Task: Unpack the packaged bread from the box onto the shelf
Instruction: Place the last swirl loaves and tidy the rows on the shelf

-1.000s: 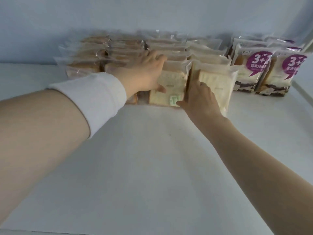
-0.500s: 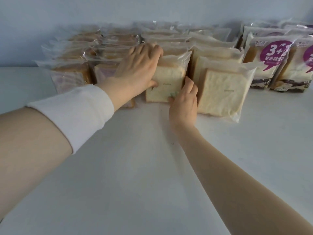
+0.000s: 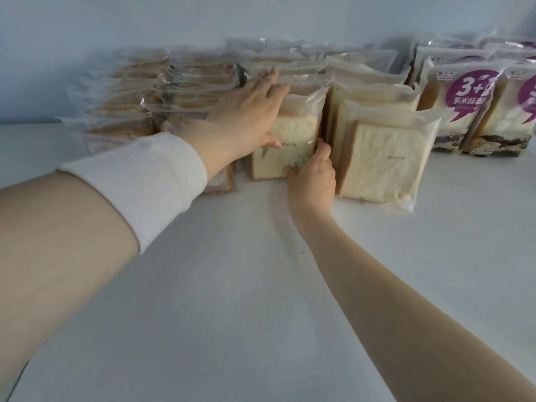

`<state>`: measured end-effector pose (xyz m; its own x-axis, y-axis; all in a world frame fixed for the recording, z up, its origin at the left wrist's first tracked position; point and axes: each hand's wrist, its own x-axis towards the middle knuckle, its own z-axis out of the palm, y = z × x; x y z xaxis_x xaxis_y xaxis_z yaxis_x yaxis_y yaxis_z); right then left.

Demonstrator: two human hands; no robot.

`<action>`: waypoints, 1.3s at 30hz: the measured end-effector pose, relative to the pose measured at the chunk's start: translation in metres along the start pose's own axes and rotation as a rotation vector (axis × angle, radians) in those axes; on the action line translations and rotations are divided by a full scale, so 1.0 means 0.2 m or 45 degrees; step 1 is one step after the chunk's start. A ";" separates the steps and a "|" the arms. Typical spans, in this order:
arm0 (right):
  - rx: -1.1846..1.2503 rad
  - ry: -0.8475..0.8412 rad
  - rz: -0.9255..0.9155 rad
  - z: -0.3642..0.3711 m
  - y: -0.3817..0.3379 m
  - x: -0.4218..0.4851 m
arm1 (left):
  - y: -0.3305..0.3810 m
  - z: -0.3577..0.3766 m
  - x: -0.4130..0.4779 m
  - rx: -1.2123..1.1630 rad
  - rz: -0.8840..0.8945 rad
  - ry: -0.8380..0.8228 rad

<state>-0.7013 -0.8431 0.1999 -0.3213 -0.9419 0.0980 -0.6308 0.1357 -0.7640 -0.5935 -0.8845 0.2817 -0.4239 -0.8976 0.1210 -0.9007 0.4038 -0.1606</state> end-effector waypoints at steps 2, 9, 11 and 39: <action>-0.060 -0.101 -0.025 -0.05 -0.02 -0.01 | 0.00 -0.01 -0.01 0.027 -0.003 -0.012; -0.284 -0.128 -0.391 -0.50 -0.04 -0.04 | 0.11 -0.17 0.00 0.078 0.054 0.044; -0.349 -0.081 -0.438 -0.66 0.02 -0.03 | 0.21 -0.26 0.03 0.098 0.153 0.180; 0.038 -0.240 -0.247 -0.59 0.51 0.26 | 0.52 -0.10 0.20 -0.062 0.093 0.154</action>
<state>-0.8651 -0.8417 0.2024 -0.0578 -0.9904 0.1259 -0.6459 -0.0590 -0.7611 -0.7062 -0.8744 0.2888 -0.4945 -0.8388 0.2280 -0.8692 0.4781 -0.1261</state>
